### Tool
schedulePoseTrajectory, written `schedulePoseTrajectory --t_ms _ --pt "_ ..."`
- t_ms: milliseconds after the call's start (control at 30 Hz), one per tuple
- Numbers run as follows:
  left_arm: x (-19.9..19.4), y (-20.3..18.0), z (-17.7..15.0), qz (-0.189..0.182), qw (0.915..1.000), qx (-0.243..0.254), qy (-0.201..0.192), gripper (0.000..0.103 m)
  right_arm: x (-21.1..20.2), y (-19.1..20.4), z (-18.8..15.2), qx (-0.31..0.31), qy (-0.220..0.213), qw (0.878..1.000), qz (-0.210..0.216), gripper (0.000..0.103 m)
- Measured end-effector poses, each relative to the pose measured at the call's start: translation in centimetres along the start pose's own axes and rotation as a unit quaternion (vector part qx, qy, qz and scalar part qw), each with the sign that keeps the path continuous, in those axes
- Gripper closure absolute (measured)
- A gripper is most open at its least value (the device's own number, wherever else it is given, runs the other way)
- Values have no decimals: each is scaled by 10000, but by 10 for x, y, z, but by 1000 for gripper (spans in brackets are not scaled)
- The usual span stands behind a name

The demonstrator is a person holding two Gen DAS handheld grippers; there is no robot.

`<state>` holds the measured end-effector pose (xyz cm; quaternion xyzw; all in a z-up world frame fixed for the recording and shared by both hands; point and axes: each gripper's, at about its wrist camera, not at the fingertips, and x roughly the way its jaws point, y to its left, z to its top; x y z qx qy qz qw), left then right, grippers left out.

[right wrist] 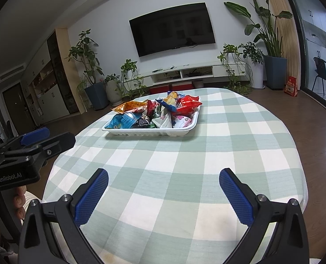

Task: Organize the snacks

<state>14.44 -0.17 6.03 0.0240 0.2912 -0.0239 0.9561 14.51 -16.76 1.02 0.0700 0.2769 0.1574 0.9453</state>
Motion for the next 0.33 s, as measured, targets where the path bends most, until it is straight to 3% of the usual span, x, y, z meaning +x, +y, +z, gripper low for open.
schedulePoseTrajectory --t_ms 167,333 --pt "3 12 -3 -382 9982 -395 224 1 0 0 0 2 3 10000 -1 0" --pt "6 16 -5 -208 9986 -379 305 1 2 -1 -1 6 8 10000 -3 0"
